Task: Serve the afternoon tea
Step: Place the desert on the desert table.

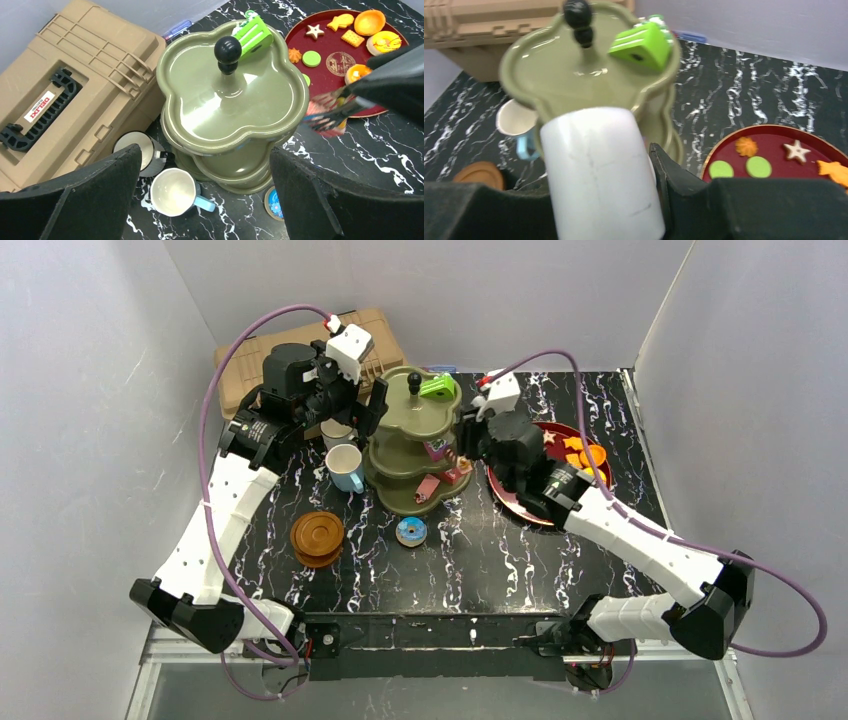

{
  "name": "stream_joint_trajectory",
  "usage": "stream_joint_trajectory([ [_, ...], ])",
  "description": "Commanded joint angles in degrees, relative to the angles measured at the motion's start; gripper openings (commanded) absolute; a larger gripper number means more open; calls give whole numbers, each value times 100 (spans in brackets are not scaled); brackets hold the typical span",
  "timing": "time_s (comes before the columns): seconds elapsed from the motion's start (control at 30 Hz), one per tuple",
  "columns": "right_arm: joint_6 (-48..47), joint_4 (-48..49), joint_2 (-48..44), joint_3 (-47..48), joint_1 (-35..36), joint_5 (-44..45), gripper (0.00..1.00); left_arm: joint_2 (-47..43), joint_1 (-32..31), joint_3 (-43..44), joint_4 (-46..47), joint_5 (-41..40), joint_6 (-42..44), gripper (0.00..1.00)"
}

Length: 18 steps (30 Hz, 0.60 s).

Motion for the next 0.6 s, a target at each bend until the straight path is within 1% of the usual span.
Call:
stream_joint_trajectory([
  [0.0,282,544,109,386,632,830,1,-211,87,29,-127,342,-40,98],
  [0.23,351,1704,201,-131,1226,1529,1,-322,102,-166,-15,405,16,98],
  [0.33,182,2548,175,-517,1511,1906,1,-304,102,-167,-18,428,15,98],
  [0.47,140,3004,353,-703,1732,2186,1,-334,102,-172,-22,458,6,98],
  [0.57,-116,3804,409,-1061,1956,2465,1,-369,105,-168,-31,474,13,98],
])
